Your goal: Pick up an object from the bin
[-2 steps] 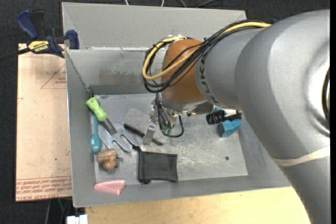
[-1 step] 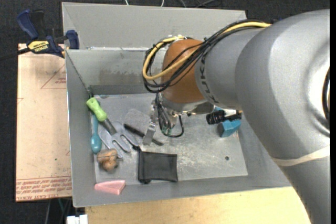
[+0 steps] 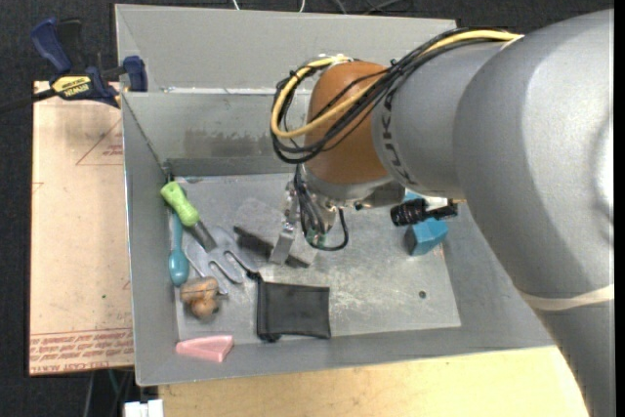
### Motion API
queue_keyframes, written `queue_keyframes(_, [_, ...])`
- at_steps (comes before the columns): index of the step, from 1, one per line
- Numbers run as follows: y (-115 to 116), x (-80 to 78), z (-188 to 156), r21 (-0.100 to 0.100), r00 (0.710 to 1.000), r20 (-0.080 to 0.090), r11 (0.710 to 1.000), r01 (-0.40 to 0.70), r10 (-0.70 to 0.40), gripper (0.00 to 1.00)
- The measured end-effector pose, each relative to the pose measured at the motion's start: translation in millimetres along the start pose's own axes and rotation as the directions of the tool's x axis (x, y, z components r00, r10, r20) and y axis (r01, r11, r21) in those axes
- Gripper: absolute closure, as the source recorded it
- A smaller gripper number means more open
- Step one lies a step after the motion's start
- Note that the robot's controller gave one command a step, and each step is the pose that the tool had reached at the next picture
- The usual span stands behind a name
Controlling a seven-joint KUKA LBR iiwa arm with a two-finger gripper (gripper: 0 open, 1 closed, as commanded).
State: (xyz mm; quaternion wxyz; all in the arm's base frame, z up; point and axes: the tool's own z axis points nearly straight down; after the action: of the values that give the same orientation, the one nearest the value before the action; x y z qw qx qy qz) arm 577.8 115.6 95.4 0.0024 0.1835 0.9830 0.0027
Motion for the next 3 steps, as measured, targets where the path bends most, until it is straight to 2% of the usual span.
queue_keyframes(1, [1, -0.5, -56, -0.001, 1.0, 0.001, 1.0, 0.001, -0.001, 1.0])
queue_keyframes(3, [2, -2.3, -104, -0.005, 1.0, 0.006, 1.0, 0.003, -0.003, 1.0])
